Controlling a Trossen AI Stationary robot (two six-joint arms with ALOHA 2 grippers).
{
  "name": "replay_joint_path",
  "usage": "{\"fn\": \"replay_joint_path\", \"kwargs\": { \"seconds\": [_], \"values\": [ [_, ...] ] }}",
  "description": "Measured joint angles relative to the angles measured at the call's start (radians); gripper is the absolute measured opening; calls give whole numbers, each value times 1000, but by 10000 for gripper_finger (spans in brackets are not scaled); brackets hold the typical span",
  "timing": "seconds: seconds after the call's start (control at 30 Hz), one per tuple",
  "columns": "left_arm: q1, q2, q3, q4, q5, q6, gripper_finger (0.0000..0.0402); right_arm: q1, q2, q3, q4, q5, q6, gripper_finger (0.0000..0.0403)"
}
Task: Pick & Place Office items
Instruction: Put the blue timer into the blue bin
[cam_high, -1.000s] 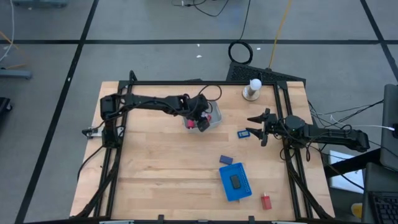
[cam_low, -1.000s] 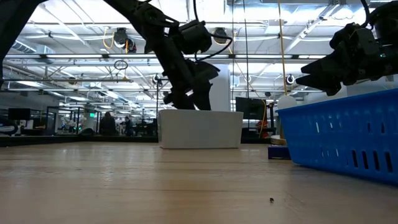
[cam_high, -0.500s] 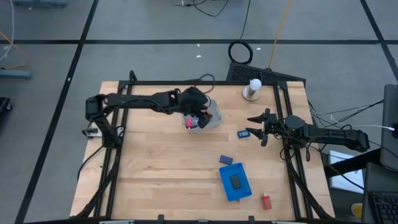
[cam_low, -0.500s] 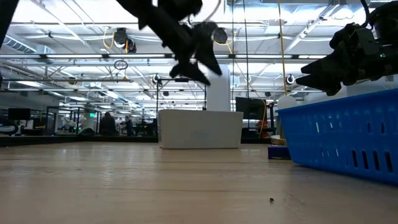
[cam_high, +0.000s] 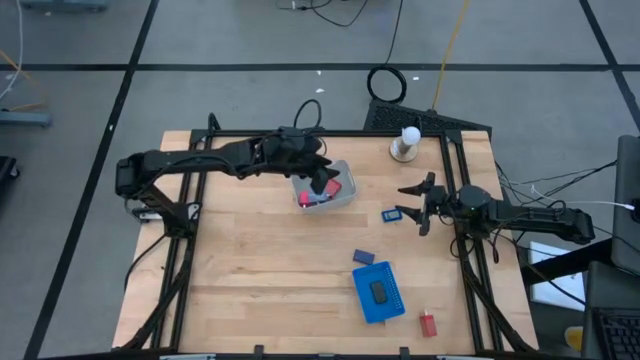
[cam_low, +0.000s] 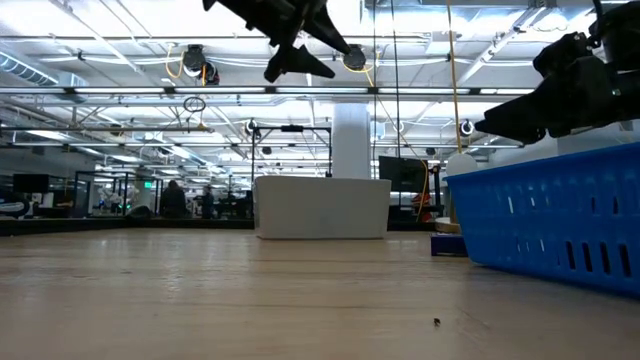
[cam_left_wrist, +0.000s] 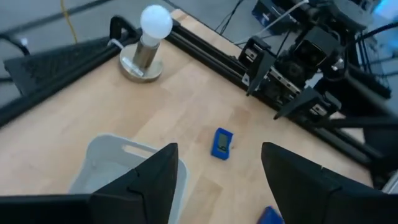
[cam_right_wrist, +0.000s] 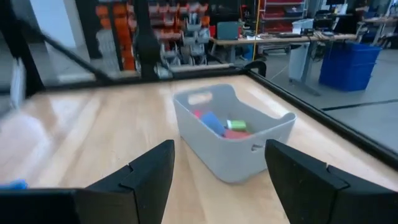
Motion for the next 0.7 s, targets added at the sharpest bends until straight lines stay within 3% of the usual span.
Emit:
{"fn": "replay_joint_path", "kwargs": {
  "seconds": [0.4,0.7],
  "values": [
    [-24,0,0,58,-12,-225,244,2,0,0,331,-1,608,242],
    [-67,0,0,109,-166,-321,244,2,0,-1,552,-2,817,243]
  ]
}}
